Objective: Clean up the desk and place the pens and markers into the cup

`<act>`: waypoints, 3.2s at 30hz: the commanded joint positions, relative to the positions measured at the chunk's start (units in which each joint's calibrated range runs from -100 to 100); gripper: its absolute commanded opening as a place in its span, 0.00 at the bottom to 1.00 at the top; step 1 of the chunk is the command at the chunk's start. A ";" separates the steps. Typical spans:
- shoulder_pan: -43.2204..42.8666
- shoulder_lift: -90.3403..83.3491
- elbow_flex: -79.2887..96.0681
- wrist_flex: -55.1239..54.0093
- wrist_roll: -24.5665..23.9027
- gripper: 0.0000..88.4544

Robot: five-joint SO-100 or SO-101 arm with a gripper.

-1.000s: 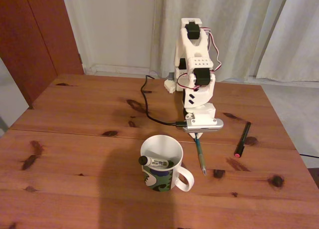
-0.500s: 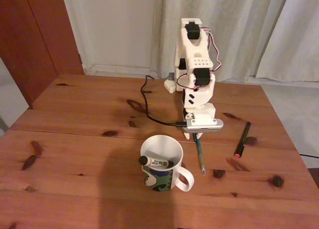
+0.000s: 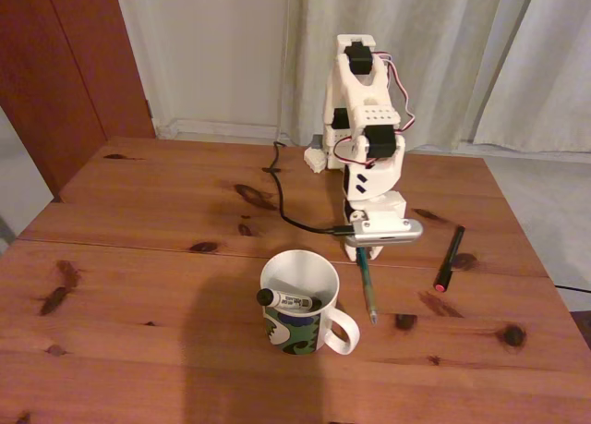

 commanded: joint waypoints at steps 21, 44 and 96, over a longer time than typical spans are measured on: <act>-0.28 -0.41 4.35 -0.42 0.10 0.14; 0.37 -0.41 6.51 -0.51 0.05 0.00; 1.01 -11.00 -3.23 -5.07 1.20 0.01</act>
